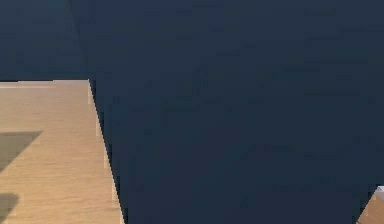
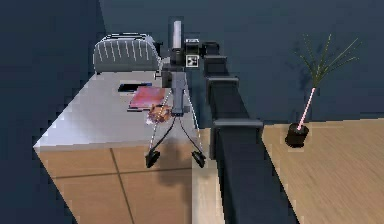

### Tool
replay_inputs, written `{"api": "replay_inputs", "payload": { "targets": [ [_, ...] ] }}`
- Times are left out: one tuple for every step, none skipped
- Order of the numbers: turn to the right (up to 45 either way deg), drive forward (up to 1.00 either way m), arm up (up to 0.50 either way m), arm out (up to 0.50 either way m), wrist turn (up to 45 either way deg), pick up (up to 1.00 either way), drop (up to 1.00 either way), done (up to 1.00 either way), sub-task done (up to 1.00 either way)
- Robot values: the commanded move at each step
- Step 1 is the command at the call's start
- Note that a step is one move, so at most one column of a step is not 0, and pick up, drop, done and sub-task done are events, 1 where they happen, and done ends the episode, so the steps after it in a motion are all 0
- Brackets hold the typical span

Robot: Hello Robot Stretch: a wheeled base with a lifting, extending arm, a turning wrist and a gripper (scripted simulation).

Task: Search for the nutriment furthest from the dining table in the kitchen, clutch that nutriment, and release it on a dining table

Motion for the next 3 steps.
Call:
{"api": "replay_inputs", "payload": {
  "targets": [
    [0.0,0.00,0.00,0.00,45.0,0.00,0.00,0.00,0.00],
    [0.0,0.00,0.00,0.00,45.0,0.00,0.00,0.00,0.00],
    [0.0,0.00,0.00,0.00,45.0,0.00,0.00,0.00,0.00]
  ]
}}
